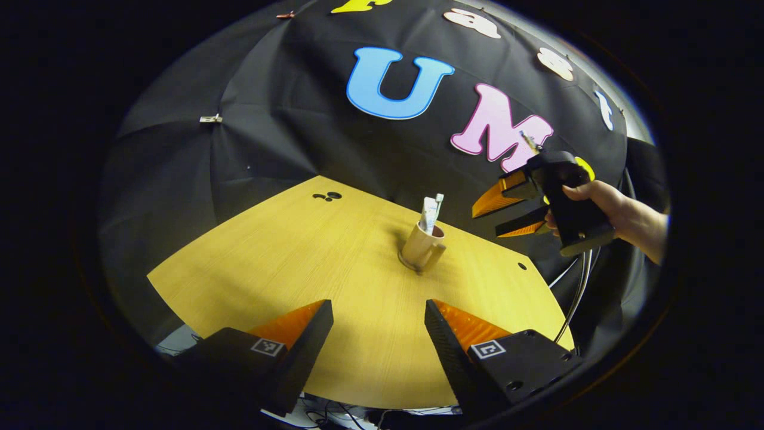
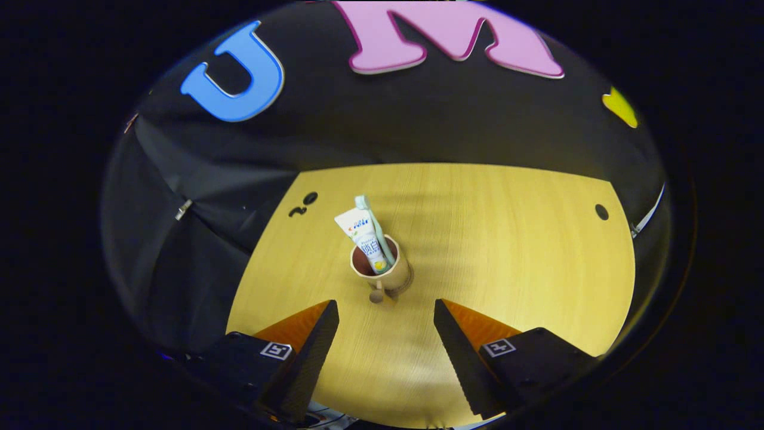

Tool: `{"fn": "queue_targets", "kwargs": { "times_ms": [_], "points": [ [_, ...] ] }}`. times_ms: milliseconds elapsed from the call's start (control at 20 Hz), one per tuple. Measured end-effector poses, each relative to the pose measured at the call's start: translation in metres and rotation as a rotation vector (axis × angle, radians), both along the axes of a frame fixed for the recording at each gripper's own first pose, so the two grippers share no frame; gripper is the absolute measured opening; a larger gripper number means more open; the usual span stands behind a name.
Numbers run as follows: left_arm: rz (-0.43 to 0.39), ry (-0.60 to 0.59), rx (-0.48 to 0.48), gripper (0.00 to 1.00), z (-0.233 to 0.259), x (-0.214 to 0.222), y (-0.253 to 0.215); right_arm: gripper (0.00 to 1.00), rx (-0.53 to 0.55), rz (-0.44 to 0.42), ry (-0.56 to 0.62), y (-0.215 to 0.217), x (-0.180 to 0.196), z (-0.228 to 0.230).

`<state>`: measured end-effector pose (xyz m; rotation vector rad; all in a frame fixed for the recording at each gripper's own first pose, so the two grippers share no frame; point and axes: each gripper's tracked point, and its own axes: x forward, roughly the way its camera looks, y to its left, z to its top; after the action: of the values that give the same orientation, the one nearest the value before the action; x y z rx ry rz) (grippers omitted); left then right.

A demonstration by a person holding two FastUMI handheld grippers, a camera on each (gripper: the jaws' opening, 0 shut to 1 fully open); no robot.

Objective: Put the toothbrush and toothpaste on the desktop into the cup, then pick up the cup and place it on the coaster on the desktop.

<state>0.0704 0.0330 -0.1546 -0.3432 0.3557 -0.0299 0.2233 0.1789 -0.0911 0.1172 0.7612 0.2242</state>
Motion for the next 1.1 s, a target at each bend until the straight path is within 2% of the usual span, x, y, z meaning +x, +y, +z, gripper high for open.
{"fn": "queue_targets", "kwargs": {
  "times_ms": [200, 400, 600, 800, 900, 1100],
  "points": [
    [-0.001, -0.086, 0.065, 0.98, 0.051, -0.008, -0.006, 0.98, 0.013, -0.021, -0.199, -0.018, -0.057, 0.057],
    [0.002, -0.211, 0.142, 0.97, 0.109, -0.027, -0.013, 0.98, 0.037, -0.039, -0.319, -0.022, -0.124, 0.085],
    [0.008, -0.32, 0.169, 0.97, 0.155, -0.054, -0.021, 0.98, 0.018, -0.055, -0.449, -0.03, -0.175, 0.103],
    [0.021, -0.403, 0.186, 0.97, 0.174, -0.078, -0.024, 0.98, -0.04, -0.043, -0.55, -0.036, -0.232, 0.111],
    [0.018, -0.431, 0.202, 0.97, 0.176, -0.089, -0.029, 0.98, -0.08, -0.063, -0.628, -0.042, -0.254, 0.117],
    [-0.041, -0.424, 0.202, 0.97, 0.164, -0.103, -0.048, 0.98, -0.103, -0.111, -0.728, -0.046, -0.289, 0.123]
  ]
}}
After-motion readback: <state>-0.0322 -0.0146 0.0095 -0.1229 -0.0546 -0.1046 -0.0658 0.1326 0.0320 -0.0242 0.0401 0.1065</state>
